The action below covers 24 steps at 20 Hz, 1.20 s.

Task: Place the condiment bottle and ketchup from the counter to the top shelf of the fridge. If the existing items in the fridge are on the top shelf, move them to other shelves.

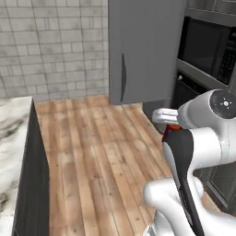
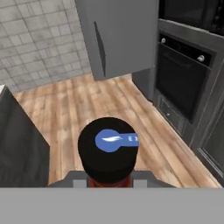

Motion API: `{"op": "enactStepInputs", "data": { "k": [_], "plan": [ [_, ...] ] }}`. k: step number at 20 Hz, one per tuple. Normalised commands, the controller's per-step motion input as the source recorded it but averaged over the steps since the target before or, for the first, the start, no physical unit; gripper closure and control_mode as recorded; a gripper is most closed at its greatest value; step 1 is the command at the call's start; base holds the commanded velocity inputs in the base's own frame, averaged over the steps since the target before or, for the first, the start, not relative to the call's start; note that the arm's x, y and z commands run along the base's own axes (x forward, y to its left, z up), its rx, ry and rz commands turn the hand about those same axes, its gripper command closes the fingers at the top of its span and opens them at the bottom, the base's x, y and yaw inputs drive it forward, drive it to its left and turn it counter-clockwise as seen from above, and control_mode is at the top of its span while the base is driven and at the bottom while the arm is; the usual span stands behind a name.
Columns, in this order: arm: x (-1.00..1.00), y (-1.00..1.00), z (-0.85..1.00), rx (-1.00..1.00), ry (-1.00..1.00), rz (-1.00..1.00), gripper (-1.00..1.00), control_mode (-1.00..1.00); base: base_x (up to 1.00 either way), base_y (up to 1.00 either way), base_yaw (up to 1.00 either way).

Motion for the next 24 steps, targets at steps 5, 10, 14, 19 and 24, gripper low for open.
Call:
{"op": "enactStepInputs", "data": {
  "k": [5,10,14,19,24],
  "plan": [
    [0.00,0.00,0.00,0.00,0.00,0.00,1.00,1.00,1.00,-0.17,0.19],
    [0.00,0.00,0.00,0.00,0.00,0.00,1.00,1.00,1.00,0.53,0.17],
    [0.00,0.00,0.00,0.00,0.00,0.00,1.00,1.00,1.00,0.11,0.08],
    [0.00,0.00,0.00,0.00,0.00,0.00,1.00,1.00,1.00,0.17,0.05],
    [0.00,0.00,0.00,0.00,0.00,0.00,1.00,1.00,1.00,0.14,0.01]
  ]
}}
